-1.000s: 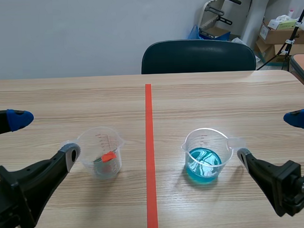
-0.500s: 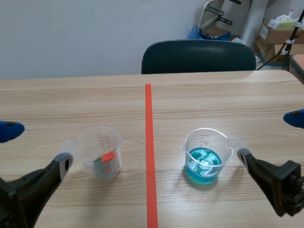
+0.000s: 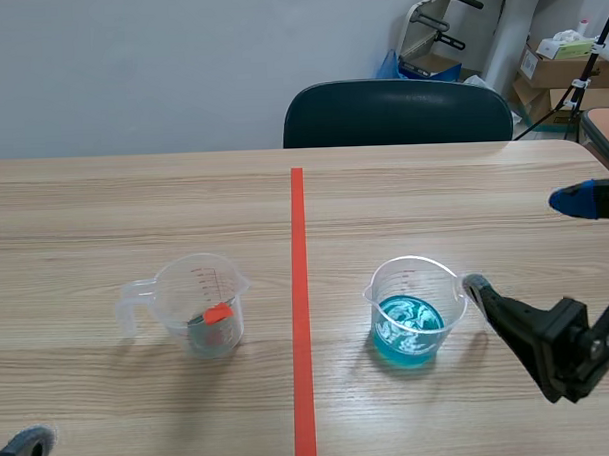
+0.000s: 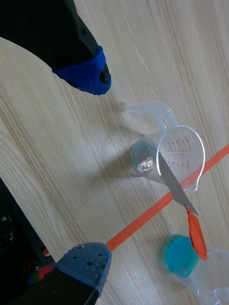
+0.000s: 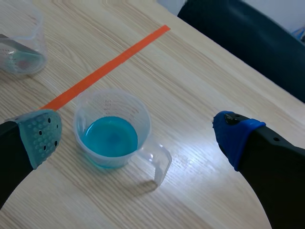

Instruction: Do the redox reaction experiment

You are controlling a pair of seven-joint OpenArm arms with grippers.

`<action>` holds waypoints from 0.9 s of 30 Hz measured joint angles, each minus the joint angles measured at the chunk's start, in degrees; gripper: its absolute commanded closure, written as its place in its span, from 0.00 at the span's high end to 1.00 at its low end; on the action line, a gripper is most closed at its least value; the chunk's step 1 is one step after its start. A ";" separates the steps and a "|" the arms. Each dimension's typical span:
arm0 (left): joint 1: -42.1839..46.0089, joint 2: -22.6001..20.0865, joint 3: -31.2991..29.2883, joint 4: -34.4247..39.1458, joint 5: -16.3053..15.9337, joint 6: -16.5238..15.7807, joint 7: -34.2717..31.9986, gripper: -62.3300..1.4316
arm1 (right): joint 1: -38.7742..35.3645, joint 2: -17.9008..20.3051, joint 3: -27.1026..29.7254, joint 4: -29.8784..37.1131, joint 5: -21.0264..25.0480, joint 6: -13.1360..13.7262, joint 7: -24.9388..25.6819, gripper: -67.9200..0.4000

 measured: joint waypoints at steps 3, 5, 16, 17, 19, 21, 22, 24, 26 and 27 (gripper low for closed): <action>3.43 0.00 -1.60 0.00 -0.02 0.00 -1.90 1.00 | 3.67 2.19 -3.15 0.00 -1.51 1.07 0.04 1.00; 5.38 0.00 -2.34 0.00 -0.15 -0.02 -2.32 1.00 | 6.60 3.69 -5.49 0.00 -2.67 3.34 0.17 1.00; 7.02 3.06 -2.89 0.79 -2.78 0.20 -2.67 1.00 | 28.39 9.27 -26.95 -9.86 -10.84 11.74 8.07 1.00; 7.02 3.04 -2.89 0.79 -2.78 0.20 -2.67 1.00 | 30.51 9.27 -29.14 -11.34 -11.41 11.87 9.33 1.00; 7.02 3.04 -2.89 0.92 -2.78 0.50 -2.64 1.00 | 34.86 9.27 -33.53 -14.12 -12.57 12.87 11.78 1.00; 7.02 3.04 -2.89 1.49 -2.78 1.11 -2.64 1.00 | 38.99 9.20 -38.21 -16.37 -12.85 13.03 13.57 1.00; 7.02 3.02 -2.89 1.90 -2.75 1.49 -2.67 1.00 | 40.98 9.07 -40.50 -17.29 -13.18 13.05 14.23 1.00; 7.02 3.02 -2.89 2.80 -2.78 2.38 -2.67 1.00 | 44.87 8.24 -44.92 -18.91 -14.45 13.25 14.64 1.00; 6.99 3.04 -2.89 3.67 -2.78 3.06 -2.64 1.00 | 48.37 6.71 -48.85 -20.63 -15.06 13.22 15.06 1.00; 6.99 3.21 -2.89 4.07 -2.78 3.23 -2.67 1.00 | 49.86 5.73 -50.51 -21.57 -15.15 13.22 15.26 1.00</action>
